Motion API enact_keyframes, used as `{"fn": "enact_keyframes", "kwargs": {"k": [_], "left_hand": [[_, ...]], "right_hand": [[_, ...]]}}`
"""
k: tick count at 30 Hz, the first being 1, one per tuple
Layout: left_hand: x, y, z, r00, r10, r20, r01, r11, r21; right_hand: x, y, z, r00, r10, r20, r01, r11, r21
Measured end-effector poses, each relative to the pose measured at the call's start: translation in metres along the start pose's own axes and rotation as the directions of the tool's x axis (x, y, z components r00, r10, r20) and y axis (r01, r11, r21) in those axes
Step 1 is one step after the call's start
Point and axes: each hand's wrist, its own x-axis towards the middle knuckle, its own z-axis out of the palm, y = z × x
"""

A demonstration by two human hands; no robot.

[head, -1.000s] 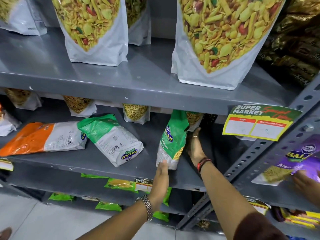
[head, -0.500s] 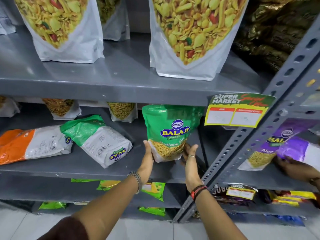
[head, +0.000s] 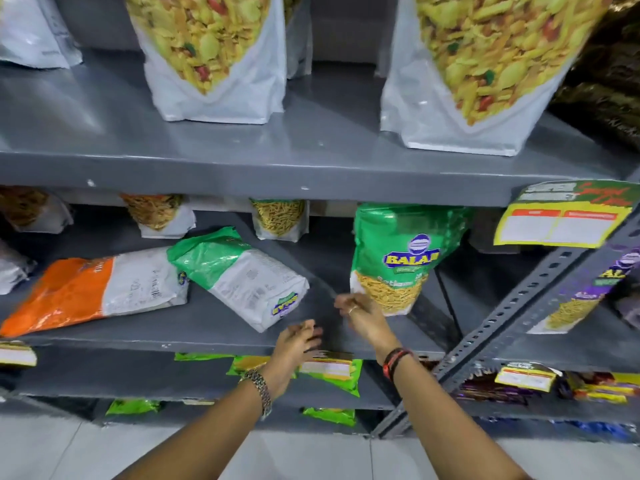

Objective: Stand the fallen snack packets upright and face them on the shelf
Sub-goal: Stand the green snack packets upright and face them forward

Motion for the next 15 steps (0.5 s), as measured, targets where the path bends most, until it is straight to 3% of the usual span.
{"fn": "enact_keyframes", "kwargs": {"k": [6, 10, 15], "left_hand": [[-0.004, 0.007, -0.092, 0.985, -0.107, 0.137, 0.085, 0.984, 0.154], [0.002, 0.036, -0.133, 0.987, -0.118, 0.105, 0.099, 0.980, 0.172], [0.023, 0.067, -0.168, 0.999, -0.038, 0.023, 0.038, 0.999, -0.020]], "right_hand": [[0.041, -0.058, 0.075, 0.991, -0.126, 0.031, 0.130, 0.969, -0.211], [0.069, -0.090, 0.109, 0.997, 0.034, 0.075, 0.009, 0.861, -0.508], [0.090, -0.101, 0.133, 0.986, 0.161, 0.036, -0.112, 0.812, -0.573]]}}
